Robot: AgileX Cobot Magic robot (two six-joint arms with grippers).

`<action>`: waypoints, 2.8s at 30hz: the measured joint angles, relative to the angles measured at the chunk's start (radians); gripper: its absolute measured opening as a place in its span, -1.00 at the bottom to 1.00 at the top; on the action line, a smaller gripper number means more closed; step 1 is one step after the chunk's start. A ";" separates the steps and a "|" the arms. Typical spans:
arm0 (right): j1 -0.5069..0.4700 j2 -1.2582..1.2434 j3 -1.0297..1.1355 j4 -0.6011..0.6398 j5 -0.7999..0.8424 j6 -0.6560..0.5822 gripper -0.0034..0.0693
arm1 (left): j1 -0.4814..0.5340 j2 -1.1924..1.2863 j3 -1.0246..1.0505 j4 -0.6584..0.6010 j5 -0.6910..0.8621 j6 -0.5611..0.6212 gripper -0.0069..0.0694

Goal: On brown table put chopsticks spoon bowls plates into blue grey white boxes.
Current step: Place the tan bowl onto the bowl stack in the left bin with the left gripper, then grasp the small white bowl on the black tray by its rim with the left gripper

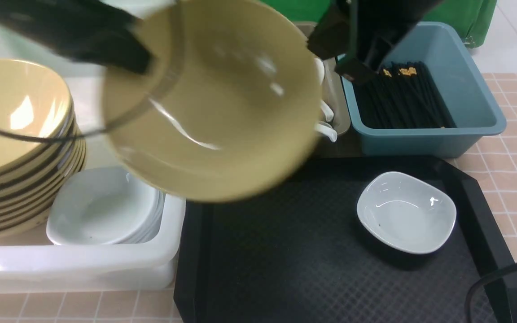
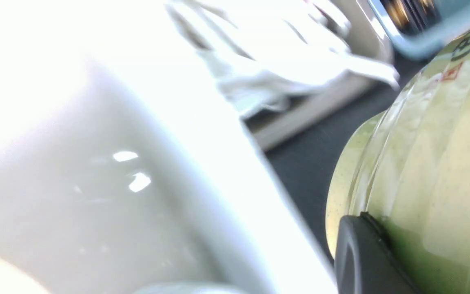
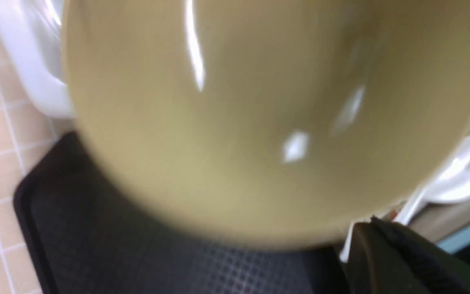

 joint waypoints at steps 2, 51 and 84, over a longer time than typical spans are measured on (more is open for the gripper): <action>0.004 0.000 -0.001 0.003 -0.008 0.000 -0.81 | 0.115 -0.062 0.034 -0.018 -0.005 0.000 -0.80; 0.078 0.003 0.003 -0.263 0.015 0.192 -0.77 | 0.179 -0.076 -0.100 0.182 0.039 -0.216 0.59; -0.299 -0.412 0.671 -0.276 -0.131 0.447 -0.69 | -0.829 0.767 -0.269 0.227 -0.441 -0.263 0.50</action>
